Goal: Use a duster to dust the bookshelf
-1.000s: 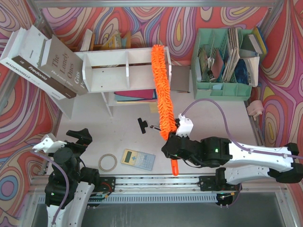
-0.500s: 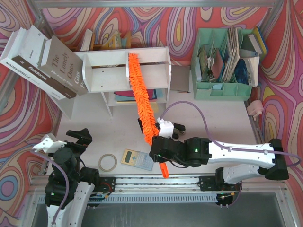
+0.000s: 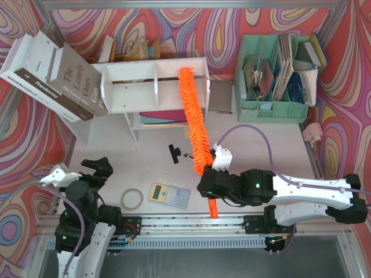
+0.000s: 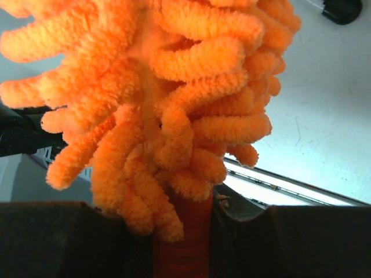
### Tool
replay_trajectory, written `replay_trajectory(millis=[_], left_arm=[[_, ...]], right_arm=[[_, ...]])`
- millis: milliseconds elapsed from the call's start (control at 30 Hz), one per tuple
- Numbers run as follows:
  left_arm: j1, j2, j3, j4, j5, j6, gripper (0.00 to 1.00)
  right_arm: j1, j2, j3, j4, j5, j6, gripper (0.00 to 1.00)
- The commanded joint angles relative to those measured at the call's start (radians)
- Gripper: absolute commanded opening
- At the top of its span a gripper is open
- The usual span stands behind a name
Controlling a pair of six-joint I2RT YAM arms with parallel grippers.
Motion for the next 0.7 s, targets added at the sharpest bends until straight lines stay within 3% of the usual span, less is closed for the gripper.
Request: replay_trajectory(millis=[0,433,667], left_arm=[[0.008,-0.009,-0.016,0.014,0.009,0.009,0.99],[0.008,-0.005,-0.016,0.014,0.009,0.009,0.98],[0.008,-0.010,-0.016,0.013,0.009,0.008,0.99]], right_arm=[[0.004,-0.046,0.026,-0.081,0.125,0.053,0.00],[0.004,0.084,0.075,0.151,-0.014,-0.171,0.00],[0.004,0.075,0.099,0.156,0.013,-0.207,0.00]])
